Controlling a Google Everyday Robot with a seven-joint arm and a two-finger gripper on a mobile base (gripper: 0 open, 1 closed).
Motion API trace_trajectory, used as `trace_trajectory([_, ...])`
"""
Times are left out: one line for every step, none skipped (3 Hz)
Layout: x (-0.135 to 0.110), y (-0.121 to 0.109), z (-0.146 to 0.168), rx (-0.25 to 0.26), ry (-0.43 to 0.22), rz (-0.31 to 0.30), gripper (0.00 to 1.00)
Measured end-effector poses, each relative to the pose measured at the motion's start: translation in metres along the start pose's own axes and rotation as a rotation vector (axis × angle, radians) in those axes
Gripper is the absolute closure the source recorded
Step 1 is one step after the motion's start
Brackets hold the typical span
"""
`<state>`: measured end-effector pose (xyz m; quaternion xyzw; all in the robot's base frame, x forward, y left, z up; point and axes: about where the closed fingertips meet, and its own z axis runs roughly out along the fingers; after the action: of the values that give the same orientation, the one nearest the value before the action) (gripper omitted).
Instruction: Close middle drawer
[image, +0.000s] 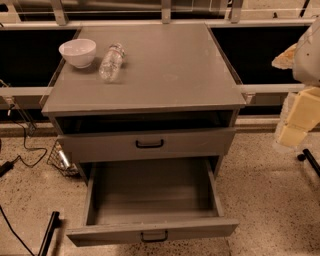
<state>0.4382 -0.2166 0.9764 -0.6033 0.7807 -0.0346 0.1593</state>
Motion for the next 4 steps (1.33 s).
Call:
trace_trajectory([0.0000, 0.0000, 0.0000, 0.000, 0.000, 0.000, 0.00])
trace_trajectory([0.0000, 0.0000, 0.0000, 0.000, 0.000, 0.000, 0.18])
trace_trajectory([0.0000, 0.0000, 0.0000, 0.000, 0.000, 0.000, 0.42])
trace_trajectory([0.0000, 0.0000, -0.0001, 0.000, 0.000, 0.000, 0.73])
